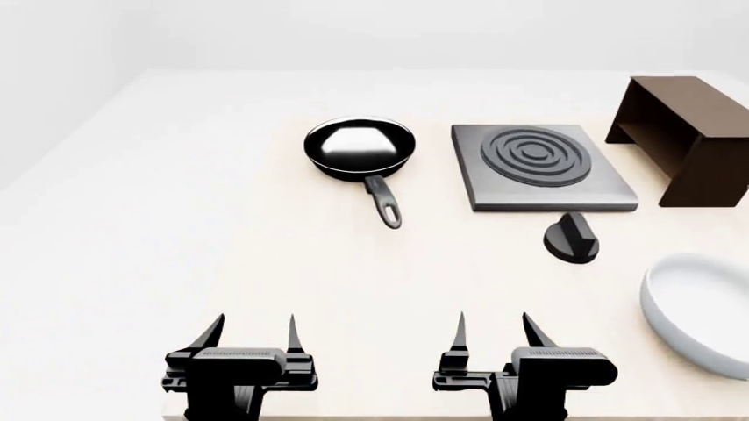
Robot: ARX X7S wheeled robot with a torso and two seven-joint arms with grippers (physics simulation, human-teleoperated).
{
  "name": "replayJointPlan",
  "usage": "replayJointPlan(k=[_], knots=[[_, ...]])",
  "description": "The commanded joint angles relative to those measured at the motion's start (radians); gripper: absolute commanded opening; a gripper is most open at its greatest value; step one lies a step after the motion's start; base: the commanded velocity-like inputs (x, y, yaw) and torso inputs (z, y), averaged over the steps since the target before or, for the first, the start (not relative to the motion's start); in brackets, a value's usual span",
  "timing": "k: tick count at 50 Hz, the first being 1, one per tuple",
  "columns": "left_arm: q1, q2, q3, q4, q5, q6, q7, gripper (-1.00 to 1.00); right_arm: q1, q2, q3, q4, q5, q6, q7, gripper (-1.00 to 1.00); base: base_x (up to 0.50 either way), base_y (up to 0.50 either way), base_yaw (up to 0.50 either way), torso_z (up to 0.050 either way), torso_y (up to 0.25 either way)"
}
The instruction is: Turn on the stove.
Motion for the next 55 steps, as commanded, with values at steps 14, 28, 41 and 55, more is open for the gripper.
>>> replayJointPlan(k=[14, 28, 41, 55], knots=[[-0.004, -0.013, 0.017, -0.004, -0.013, 0.005, -0.015, 1.00, 0.003, 0.014, -0.017, 0.002, 0.013, -0.006, 0.015, 1.00, 0.44, 0.00, 0.00, 0.000, 0.000], [-0.007, -0.019, 0.027, -0.006, -0.019, 0.004, -0.024, 1.00, 0.005, 0.021, -0.025, 0.000, 0.022, -0.012, 0.023, 1.00, 0.14, 0.00, 0.00, 0.000, 0.000], [-0.008, -0.027, 0.031, 0.000, -0.030, 0.000, -0.031, 1.00, 0.192, 0.010, 0.010, 0.247, 0.034, 0.015, 0.046, 1.00, 0.00, 0.00, 0.00, 0.000, 0.000], [-0.015, -0.030, 0.043, -0.015, -0.033, 0.006, -0.035, 1.00, 0.370, -0.008, 0.028, 0.554, 0.039, -0.045, 0.042, 1.00, 0.00, 0.00, 0.00, 0.000, 0.000]])
